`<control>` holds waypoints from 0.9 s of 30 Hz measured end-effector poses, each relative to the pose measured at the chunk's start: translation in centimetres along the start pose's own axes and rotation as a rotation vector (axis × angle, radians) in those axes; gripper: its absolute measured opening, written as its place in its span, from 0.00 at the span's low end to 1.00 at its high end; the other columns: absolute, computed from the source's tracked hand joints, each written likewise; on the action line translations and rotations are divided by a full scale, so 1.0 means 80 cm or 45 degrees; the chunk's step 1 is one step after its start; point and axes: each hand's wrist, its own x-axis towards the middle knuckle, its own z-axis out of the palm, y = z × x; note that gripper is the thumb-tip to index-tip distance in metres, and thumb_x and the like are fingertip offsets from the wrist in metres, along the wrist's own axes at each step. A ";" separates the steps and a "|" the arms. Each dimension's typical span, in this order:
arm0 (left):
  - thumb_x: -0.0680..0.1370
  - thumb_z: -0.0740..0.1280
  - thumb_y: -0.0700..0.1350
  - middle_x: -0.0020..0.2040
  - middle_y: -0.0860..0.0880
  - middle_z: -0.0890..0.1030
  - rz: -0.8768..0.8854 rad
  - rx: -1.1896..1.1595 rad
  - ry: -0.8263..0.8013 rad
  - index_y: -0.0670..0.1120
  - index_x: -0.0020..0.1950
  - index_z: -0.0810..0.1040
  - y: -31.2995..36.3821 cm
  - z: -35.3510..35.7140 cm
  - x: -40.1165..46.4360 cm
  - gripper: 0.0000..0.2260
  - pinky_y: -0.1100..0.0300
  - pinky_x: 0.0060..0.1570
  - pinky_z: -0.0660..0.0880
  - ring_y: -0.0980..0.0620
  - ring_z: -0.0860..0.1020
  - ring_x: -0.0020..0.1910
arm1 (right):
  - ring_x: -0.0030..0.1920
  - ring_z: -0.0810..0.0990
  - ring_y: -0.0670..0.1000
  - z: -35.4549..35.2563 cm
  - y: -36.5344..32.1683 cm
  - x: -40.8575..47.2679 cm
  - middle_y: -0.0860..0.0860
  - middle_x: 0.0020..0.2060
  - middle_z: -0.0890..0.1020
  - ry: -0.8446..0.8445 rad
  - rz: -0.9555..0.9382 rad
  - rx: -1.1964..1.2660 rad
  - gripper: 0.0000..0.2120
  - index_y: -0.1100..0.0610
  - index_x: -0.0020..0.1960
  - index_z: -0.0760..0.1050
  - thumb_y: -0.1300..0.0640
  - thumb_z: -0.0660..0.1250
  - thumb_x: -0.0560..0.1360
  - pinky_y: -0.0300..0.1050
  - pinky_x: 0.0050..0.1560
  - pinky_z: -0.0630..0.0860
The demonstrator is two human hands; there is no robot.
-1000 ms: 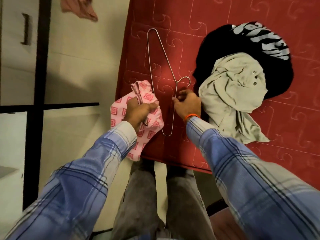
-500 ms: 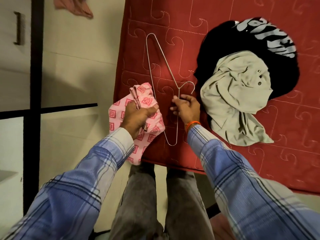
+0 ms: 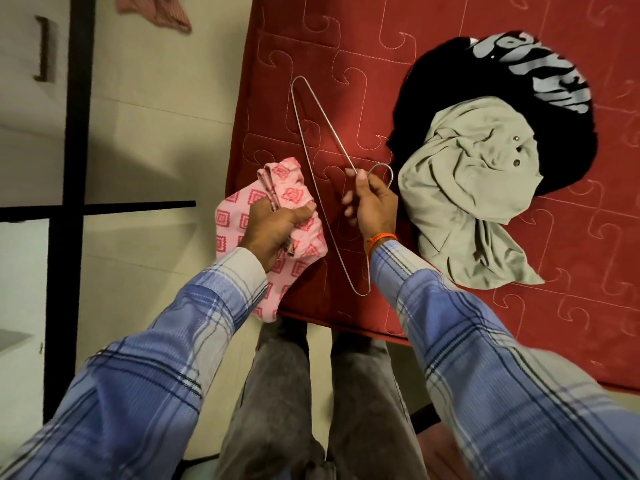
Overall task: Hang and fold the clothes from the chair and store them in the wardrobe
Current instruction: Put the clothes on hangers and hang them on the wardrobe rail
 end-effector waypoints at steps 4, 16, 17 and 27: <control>0.69 0.76 0.35 0.48 0.44 0.85 -0.001 -0.077 0.046 0.38 0.58 0.80 0.005 -0.003 -0.022 0.18 0.47 0.49 0.81 0.45 0.84 0.46 | 0.26 0.64 0.44 -0.006 -0.005 -0.010 0.44 0.25 0.69 0.017 -0.048 -0.041 0.11 0.51 0.52 0.84 0.51 0.63 0.80 0.38 0.25 0.62; 0.72 0.71 0.30 0.40 0.47 0.84 0.150 -0.504 0.290 0.40 0.51 0.81 0.005 -0.069 -0.187 0.11 0.53 0.41 0.82 0.50 0.83 0.35 | 0.24 0.67 0.42 0.008 -0.079 -0.141 0.41 0.21 0.71 -0.327 -0.241 -0.296 0.11 0.45 0.37 0.80 0.48 0.66 0.77 0.41 0.31 0.64; 0.72 0.70 0.30 0.40 0.48 0.84 0.168 -0.545 0.299 0.40 0.53 0.81 0.001 -0.080 -0.204 0.11 0.54 0.39 0.82 0.50 0.83 0.34 | 0.24 0.68 0.42 0.013 -0.085 -0.157 0.41 0.20 0.72 -0.353 -0.285 -0.347 0.14 0.46 0.33 0.77 0.48 0.66 0.77 0.41 0.32 0.66; 0.73 0.70 0.30 0.55 0.42 0.83 0.360 -0.803 0.476 0.37 0.60 0.78 -0.061 -0.210 -0.323 0.16 0.54 0.43 0.80 0.46 0.82 0.44 | 0.28 0.73 0.43 0.082 -0.100 -0.324 0.43 0.22 0.76 -0.610 -0.591 -0.532 0.07 0.47 0.41 0.80 0.52 0.66 0.77 0.44 0.40 0.71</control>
